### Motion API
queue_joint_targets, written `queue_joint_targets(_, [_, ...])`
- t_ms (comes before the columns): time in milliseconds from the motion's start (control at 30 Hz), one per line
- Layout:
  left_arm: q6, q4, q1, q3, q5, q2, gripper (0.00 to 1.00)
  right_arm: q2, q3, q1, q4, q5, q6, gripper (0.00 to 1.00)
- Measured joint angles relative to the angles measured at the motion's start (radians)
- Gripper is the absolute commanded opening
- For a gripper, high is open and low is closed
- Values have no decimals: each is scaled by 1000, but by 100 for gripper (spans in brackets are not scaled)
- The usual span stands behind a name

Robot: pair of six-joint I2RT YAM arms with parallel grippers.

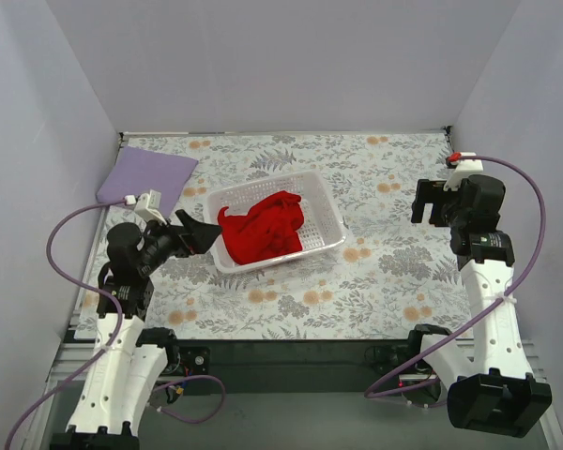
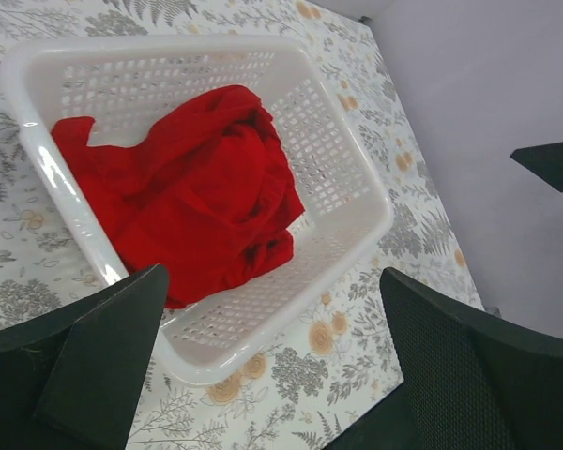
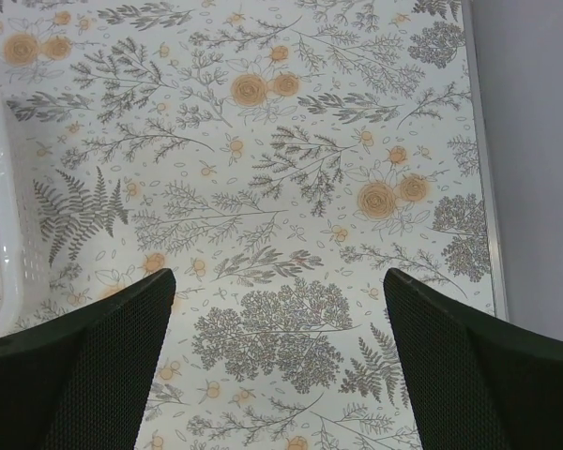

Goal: Fold and stack the t-shirts
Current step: Grab the tshirt from the pile

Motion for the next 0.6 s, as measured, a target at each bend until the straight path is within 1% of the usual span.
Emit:
queue_joint_targets(67, [-2, -7, -12, 29, 34, 40, 92, -2, 0, 0, 0, 0, 5, 99])
queue_joint_targets(133, [7, -27, -49, 74, 47, 87, 91, -8, 0, 0, 2, -18, -13, 99])
queue_joint_targets(167, [13, -45, -71, 102, 47, 114, 88, -11, 0, 0, 2, -38, -32, 98])
queue_joint_targets(267, [44, -96, -173, 217, 10, 233, 84, -20, -3, -3, -2, -158, -157, 98])
queue_joint_targets(400, [77, -148, -330, 335, -108, 409, 83, -8, -26, -3, -78, -335, -355, 98])
queue_joint_targets(533, [96, -201, -478, 406, -240, 568, 83, 19, -47, -13, -111, -420, -404, 98])
queue_joint_targets(600, [105, -223, -553, 458, -306, 668, 83, 17, -86, -43, -111, -485, -412, 98])
